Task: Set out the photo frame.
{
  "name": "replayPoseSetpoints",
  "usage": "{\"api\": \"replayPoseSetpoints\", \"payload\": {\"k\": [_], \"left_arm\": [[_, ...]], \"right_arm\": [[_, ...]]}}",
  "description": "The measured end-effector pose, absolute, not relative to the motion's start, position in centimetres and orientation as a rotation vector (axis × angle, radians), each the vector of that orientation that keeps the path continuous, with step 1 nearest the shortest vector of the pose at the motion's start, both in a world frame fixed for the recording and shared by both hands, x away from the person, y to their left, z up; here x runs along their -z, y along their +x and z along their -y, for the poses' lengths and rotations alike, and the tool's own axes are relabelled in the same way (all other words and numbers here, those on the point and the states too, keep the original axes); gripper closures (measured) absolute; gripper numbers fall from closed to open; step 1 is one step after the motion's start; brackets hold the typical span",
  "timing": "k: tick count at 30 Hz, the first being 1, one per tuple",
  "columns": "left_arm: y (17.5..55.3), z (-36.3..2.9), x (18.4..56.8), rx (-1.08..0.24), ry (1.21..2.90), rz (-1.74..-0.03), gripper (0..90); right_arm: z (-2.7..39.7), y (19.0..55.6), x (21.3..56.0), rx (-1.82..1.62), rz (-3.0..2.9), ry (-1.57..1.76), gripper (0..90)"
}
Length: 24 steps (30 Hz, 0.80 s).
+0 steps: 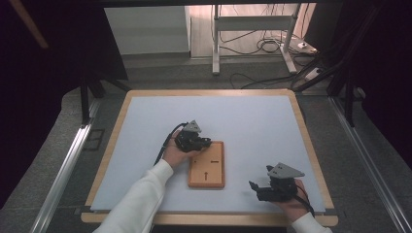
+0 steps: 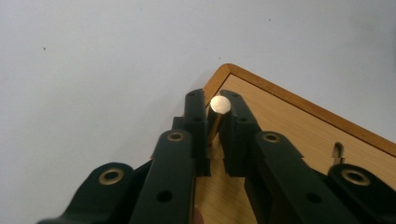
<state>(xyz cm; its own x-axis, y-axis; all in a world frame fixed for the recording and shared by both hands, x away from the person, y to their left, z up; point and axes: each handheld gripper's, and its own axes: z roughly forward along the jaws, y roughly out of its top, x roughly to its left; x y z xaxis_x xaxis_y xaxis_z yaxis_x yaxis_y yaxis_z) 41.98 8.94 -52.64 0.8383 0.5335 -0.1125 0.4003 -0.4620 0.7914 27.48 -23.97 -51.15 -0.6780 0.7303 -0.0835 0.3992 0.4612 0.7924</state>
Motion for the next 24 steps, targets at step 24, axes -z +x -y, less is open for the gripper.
{"api": "replayPoseSetpoints", "payload": {"k": [24], "left_arm": [[43.5,-9.5,52.4,-0.015,2.129,-0.712,82.4]], "right_arm": [[17.5,25.5,50.6,-1.011,-2.388,0.618,12.4]]}}
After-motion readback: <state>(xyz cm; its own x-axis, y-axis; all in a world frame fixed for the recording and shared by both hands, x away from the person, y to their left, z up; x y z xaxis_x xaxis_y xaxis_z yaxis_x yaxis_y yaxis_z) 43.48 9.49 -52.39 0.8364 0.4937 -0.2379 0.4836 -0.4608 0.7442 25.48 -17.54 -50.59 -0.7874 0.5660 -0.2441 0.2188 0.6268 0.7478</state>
